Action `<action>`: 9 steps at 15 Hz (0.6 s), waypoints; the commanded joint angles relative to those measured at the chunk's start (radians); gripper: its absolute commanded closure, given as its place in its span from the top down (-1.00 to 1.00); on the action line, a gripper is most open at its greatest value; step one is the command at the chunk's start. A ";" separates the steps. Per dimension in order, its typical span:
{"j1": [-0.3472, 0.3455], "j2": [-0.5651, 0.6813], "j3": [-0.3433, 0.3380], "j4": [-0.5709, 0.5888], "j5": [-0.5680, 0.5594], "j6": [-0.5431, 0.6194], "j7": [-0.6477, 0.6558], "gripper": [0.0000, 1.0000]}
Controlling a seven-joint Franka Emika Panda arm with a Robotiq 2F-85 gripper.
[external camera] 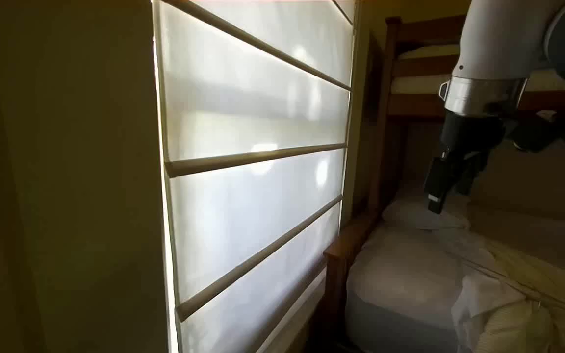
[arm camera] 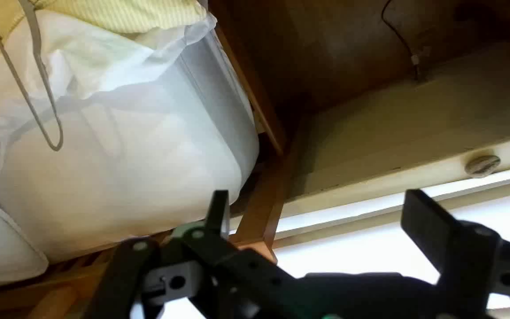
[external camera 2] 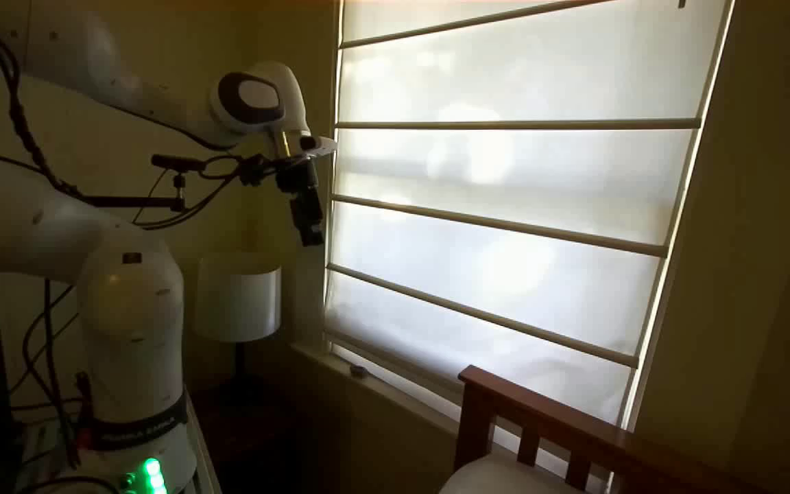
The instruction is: Pull the cord on the right side of the window downwards
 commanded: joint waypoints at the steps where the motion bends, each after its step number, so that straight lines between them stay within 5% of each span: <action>1: 0.014 0.005 -0.011 0.002 -0.011 -0.002 0.010 1.00; 7: 0.014 0.005 -0.011 0.002 -0.011 -0.002 0.010 1.00; 9: -0.044 0.018 -0.036 0.043 -0.029 0.002 0.042 1.00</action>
